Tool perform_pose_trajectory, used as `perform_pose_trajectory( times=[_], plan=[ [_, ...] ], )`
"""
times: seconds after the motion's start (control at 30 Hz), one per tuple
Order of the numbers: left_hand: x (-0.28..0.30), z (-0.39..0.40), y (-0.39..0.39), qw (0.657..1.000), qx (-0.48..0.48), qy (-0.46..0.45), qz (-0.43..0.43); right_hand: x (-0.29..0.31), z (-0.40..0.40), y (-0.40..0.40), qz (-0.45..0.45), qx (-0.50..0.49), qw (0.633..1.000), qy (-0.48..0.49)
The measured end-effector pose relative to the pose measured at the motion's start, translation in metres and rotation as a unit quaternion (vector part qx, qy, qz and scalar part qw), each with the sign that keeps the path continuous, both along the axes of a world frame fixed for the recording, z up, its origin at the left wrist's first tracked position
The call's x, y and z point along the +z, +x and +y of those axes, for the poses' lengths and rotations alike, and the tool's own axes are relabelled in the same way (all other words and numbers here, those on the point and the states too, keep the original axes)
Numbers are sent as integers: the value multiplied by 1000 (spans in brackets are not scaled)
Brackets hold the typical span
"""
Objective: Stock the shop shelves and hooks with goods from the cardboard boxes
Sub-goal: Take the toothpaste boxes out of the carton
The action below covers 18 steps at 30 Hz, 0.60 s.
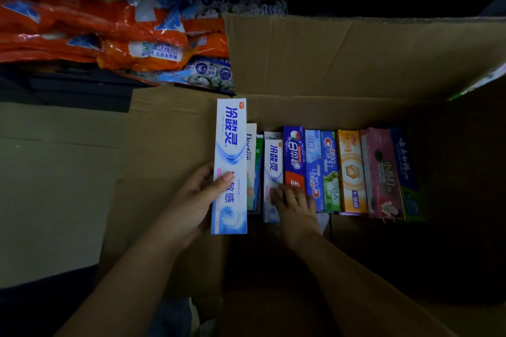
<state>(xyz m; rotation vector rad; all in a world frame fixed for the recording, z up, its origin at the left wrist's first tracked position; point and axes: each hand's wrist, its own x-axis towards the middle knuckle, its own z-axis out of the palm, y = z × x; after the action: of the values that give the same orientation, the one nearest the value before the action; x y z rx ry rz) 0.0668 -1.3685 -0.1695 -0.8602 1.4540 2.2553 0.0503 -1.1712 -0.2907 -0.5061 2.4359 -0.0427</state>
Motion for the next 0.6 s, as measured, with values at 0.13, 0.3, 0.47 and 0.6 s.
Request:
perform_pose_trajectory(
  times=[0.13, 0.3, 0.47, 0.6],
  plan=[
    [-3, 0, 2, 1000, 7, -11, 15, 6, -2, 3, 21, -113, 990, -81],
    [-4, -1, 2, 999, 15, -10, 36, 3, -24, -6, 5, -289, 949, -125],
    [-2, -3, 4, 999, 21, 21, 46, 7, -36, 8, -29, -305, 948, -82],
    [-7, -7, 5, 998, 28, 32, 39, 4, -39, 3, -1, -283, 959, -28]
  ],
)
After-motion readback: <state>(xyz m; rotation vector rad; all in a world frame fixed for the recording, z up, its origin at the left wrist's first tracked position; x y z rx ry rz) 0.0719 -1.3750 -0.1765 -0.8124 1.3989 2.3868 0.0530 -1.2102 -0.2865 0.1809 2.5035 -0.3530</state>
